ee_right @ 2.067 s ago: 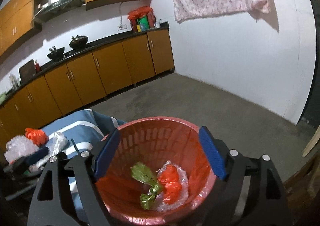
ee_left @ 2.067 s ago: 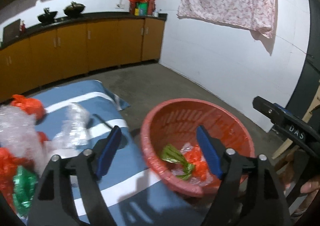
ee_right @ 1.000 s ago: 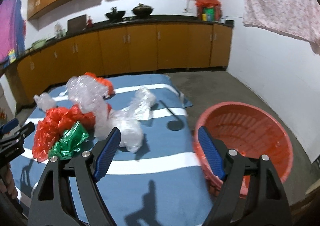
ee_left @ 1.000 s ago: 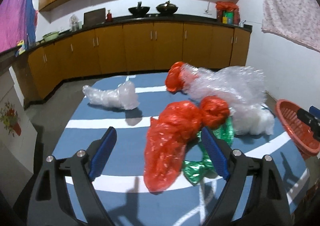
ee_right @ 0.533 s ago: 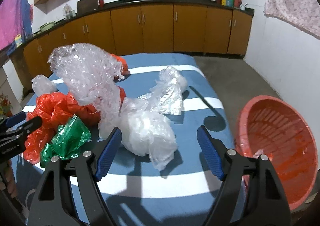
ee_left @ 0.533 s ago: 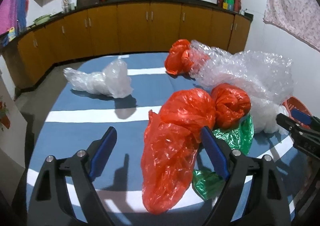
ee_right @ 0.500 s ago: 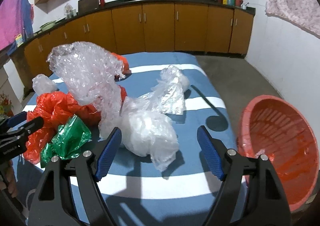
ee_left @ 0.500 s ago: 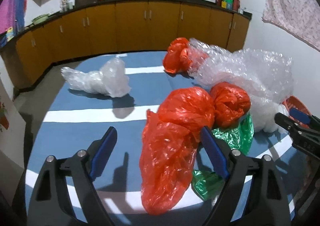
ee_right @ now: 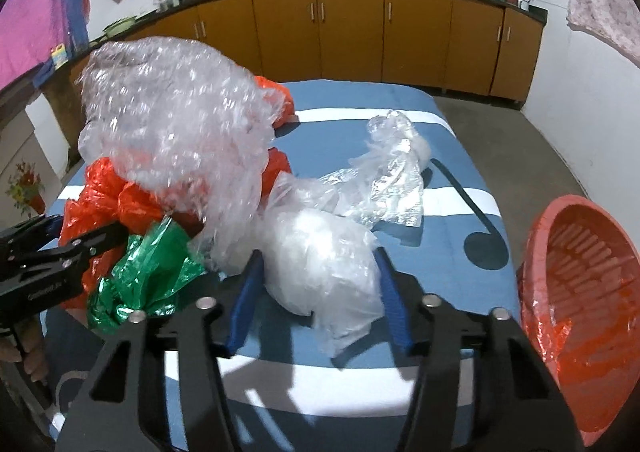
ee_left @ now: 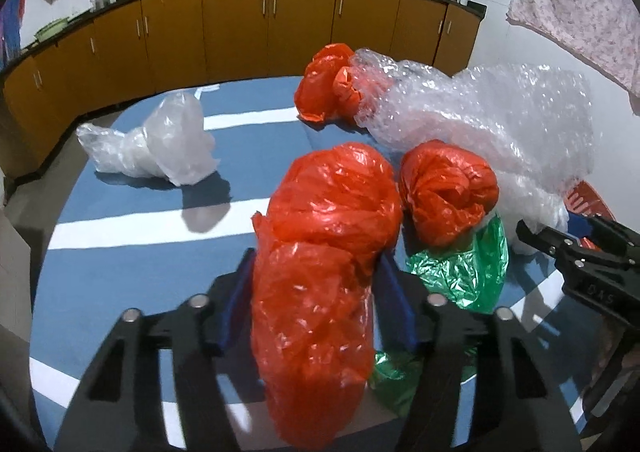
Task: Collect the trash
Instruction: 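Grasp the large red bag with the left gripper while the right gripper grasps the white bag, then carry the red bag and white bag over the red basket with both grippers, then open both grippers to drop the red and white bags into the basket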
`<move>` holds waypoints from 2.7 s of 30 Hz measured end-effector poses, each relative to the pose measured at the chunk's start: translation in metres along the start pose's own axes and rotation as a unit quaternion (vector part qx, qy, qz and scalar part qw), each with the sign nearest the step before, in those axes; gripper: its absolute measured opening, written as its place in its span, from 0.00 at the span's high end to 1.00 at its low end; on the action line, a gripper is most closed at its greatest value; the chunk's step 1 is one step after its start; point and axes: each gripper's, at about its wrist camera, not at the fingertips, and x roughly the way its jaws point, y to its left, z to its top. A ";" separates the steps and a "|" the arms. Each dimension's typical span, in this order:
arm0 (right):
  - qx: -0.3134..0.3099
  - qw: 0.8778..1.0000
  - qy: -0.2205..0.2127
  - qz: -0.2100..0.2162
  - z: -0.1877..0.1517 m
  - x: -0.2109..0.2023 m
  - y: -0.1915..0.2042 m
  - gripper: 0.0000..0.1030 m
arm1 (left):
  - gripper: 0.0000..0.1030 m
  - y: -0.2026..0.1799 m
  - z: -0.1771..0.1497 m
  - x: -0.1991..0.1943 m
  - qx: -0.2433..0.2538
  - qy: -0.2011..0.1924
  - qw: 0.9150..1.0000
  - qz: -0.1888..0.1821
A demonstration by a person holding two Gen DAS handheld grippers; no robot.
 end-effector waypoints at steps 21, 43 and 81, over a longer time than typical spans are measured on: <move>0.019 1.000 -0.012 -0.015 -0.038 -0.053 -0.013 0.62 | 0.72 0.023 -0.034 -0.050 -0.043 -0.021 0.999 0.003; 0.079 0.984 -0.114 -0.111 -0.048 -0.163 -0.055 0.62 | 0.72 -0.043 -0.024 -0.132 -0.001 -0.096 0.994 -0.057; 0.235 0.923 -0.158 -0.261 -0.066 -0.203 -0.167 0.62 | 0.72 -0.269 0.004 -0.088 0.114 -0.083 0.977 -0.162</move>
